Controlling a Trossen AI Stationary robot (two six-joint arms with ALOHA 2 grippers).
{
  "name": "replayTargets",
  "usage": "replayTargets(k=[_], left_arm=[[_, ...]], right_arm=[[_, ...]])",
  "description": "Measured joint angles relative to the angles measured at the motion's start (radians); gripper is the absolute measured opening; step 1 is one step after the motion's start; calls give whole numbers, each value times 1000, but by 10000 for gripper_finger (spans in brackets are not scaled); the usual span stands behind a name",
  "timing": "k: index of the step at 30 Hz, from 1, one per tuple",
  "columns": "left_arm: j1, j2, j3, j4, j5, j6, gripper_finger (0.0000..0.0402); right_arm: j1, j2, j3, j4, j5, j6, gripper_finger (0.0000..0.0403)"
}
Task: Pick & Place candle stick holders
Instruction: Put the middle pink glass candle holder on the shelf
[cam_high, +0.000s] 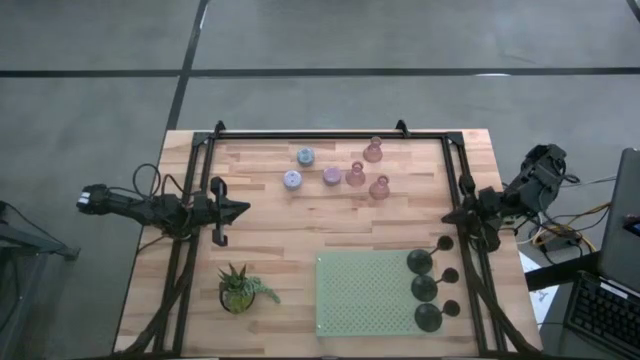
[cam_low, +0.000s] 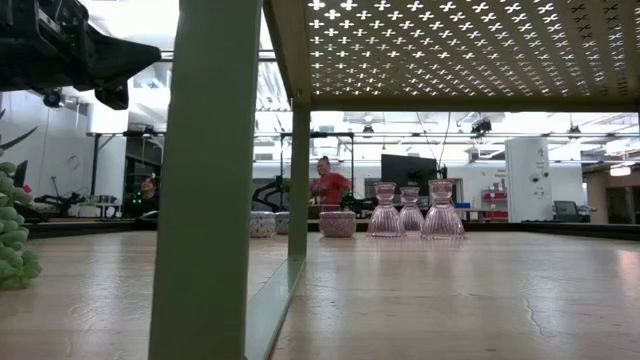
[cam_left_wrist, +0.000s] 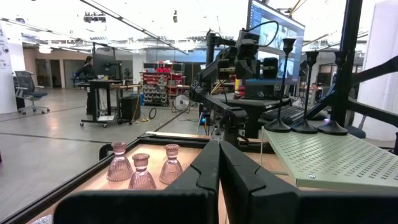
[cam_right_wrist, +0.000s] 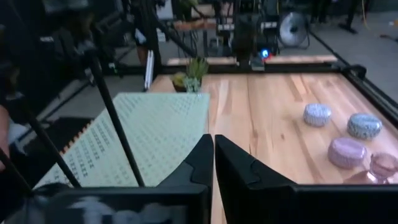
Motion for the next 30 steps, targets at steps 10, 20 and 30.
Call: replayTargets(k=[10,20,30], left_arm=[[0,0,0,0,0,0,12],[0,0,0,-1,0,0,12],[0,2,0,-17,0,0,12]], right_arm=[[0,-137,-64,114,-4,-101,8],[0,-231,-170,233,-2,-166,8],[0,-237,-278,346,15,-227,8]])
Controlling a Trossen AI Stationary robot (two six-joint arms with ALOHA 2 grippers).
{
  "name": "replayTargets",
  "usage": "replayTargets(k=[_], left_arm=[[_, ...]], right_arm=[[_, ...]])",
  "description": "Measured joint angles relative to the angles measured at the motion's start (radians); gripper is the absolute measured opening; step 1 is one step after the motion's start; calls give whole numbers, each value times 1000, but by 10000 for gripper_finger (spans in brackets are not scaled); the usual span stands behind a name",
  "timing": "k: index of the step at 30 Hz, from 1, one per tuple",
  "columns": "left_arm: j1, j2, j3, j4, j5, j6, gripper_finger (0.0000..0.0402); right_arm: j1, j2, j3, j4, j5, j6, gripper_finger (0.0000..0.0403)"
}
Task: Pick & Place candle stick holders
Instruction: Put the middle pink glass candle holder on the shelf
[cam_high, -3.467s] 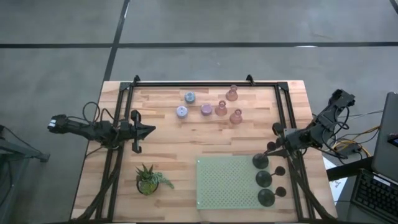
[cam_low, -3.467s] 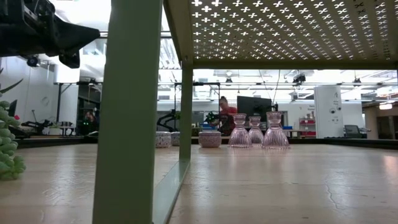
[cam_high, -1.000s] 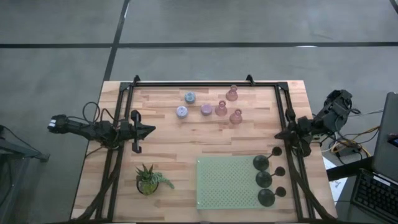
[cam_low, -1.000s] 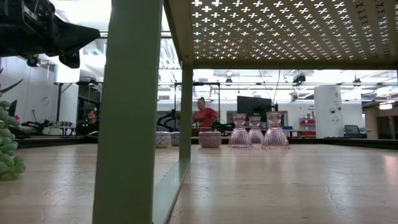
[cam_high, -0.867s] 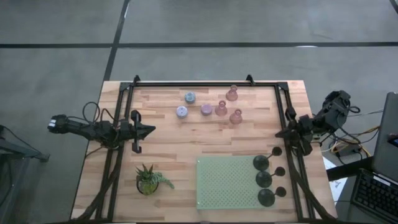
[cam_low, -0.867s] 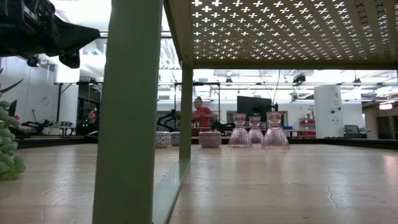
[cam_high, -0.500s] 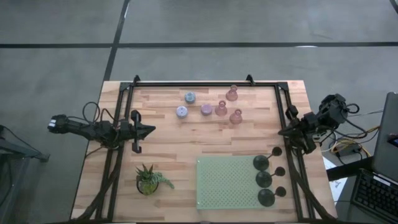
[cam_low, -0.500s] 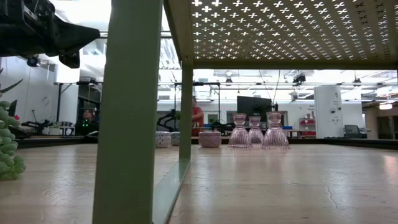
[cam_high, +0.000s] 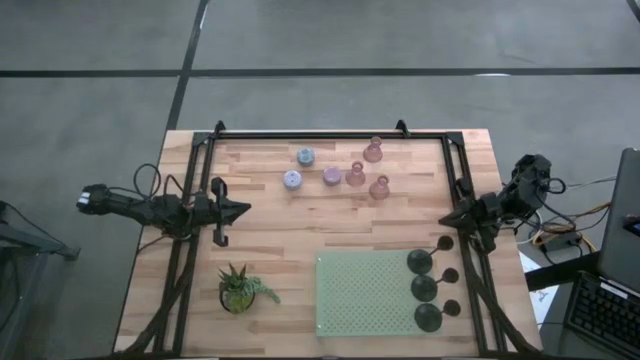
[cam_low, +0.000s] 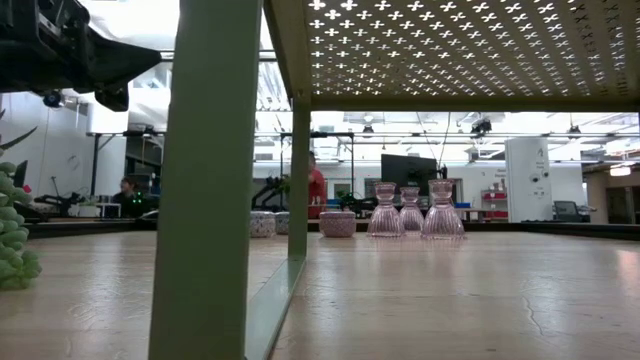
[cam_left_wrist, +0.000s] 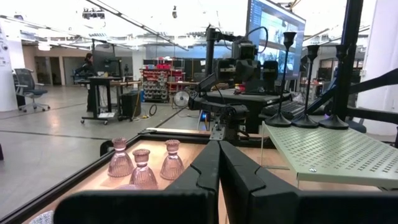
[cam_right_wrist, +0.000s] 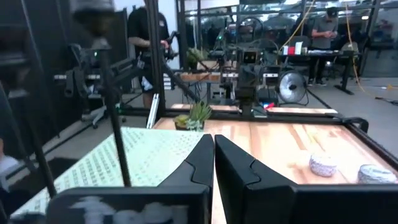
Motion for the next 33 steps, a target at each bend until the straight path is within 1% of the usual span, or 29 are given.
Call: replayTargets(k=[5,11,14,17,21,26,33], left_arm=[[0,0,0,-2,0,0,12],[0,0,0,-3,0,0,12],[0,0,0,-3,0,0,12],[0,0,0,-3,0,0,12],[0,0,0,-3,0,0,12],[0,0,0,-6,0,0,12],[0,1,0,-6,0,0,12]], right_arm=[[0,0,-67,97,66,-1,8],[0,0,-185,173,65,-73,8],[0,1,-230,202,64,-56,8],[0,0,-248,221,60,-21,8],[0,0,-268,228,61,-18,8],[-6,0,-308,315,29,-38,8],[-67,0,-338,346,22,-81,8]])
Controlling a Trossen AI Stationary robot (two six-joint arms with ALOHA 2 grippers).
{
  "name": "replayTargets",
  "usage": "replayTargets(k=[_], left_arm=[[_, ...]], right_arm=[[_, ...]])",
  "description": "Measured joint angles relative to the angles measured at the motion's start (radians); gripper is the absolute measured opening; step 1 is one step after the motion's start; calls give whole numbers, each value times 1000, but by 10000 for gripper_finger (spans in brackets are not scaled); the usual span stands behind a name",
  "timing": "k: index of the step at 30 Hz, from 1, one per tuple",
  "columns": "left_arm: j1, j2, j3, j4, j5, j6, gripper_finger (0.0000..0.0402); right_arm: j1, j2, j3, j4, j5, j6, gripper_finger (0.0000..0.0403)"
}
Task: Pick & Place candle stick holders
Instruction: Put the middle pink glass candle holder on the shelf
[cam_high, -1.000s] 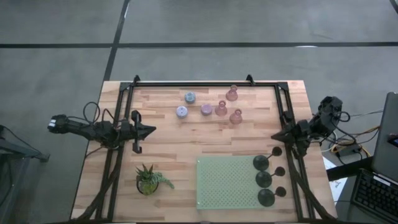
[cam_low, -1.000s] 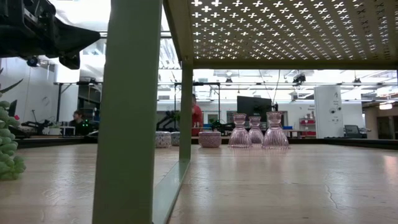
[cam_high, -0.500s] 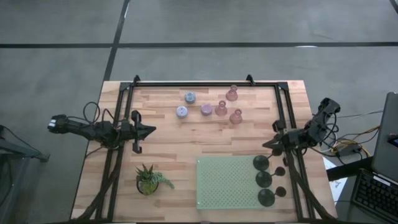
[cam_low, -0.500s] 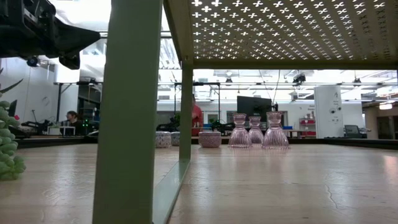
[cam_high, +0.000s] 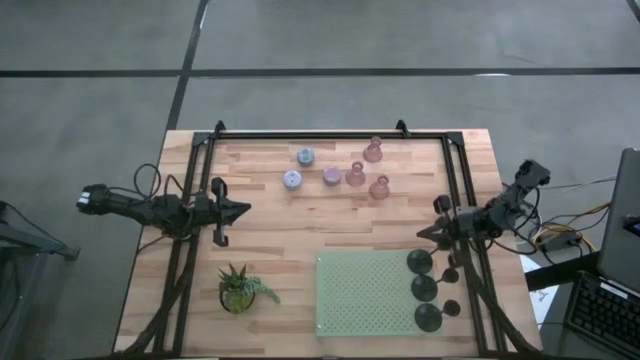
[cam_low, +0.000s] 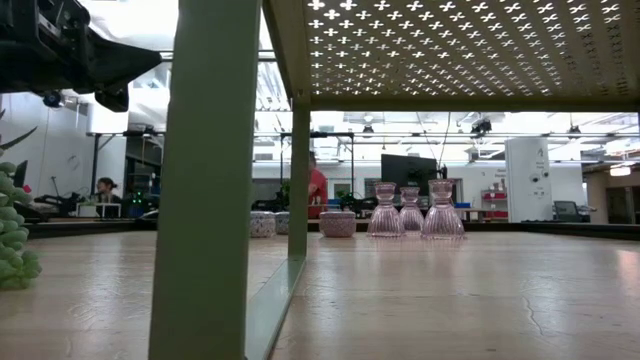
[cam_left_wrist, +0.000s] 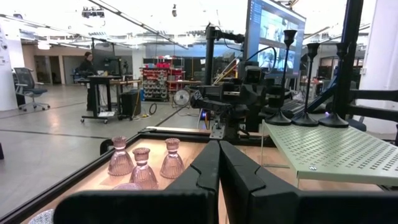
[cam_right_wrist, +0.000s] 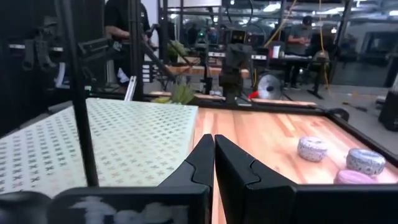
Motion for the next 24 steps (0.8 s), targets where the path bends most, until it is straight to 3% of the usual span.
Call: replayTargets(k=[10,24], left_arm=[[0,0,0,1,0,0,12],[0,0,0,1,0,0,12]], right_arm=[[-191,0,-15,0,-152,-23,8],[-554,0,-16,-46,-518,5,8]])
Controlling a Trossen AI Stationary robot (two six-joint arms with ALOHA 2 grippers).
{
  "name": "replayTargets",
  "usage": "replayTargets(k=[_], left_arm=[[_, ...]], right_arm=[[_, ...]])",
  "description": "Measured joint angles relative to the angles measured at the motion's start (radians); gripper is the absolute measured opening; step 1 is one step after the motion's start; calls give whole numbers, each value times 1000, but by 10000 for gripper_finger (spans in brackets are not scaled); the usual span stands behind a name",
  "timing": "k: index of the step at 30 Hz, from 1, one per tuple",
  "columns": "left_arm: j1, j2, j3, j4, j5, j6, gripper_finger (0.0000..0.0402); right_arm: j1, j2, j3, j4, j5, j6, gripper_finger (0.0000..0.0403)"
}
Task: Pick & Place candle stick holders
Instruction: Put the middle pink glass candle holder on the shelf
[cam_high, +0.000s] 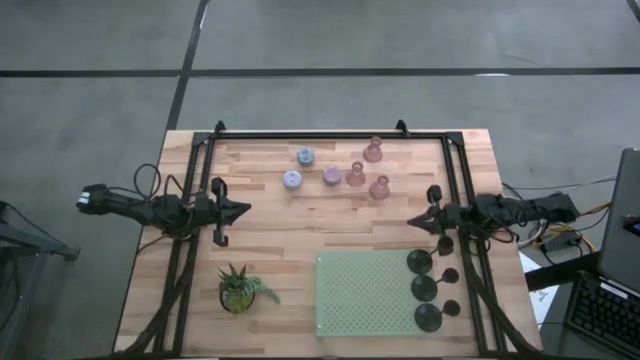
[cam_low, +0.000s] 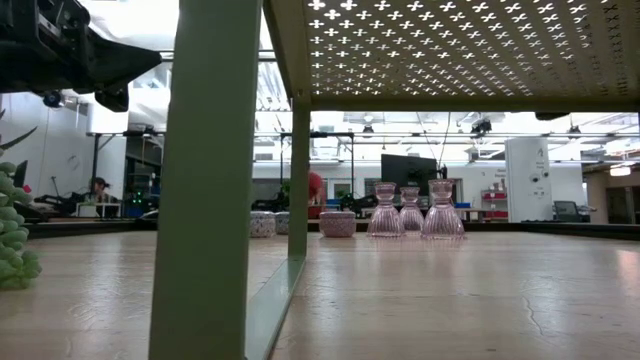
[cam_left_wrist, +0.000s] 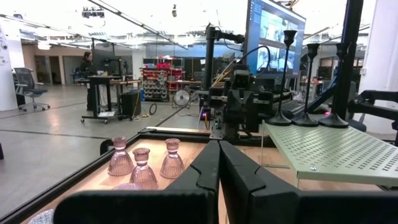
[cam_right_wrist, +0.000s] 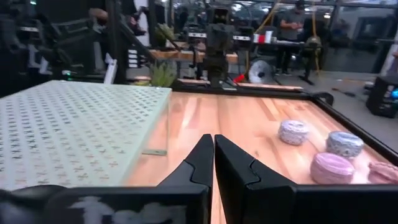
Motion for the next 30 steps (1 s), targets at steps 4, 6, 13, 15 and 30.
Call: replayTargets(k=[4,6,13,15,30], left_arm=[[0,0,0,0,0,0,12],[0,0,0,0,0,0,12],[0,0,0,0,0,0,12],[0,0,0,0,0,0,12],[0,0,0,0,0,0,12]], right_arm=[[-53,0,0,-15,-22,-3,8],[-65,0,0,-14,-22,-9,8],[-65,3,0,-14,-20,-26,8],[-65,7,0,-14,-20,-8,8],[-65,27,0,-13,-19,4,8]])
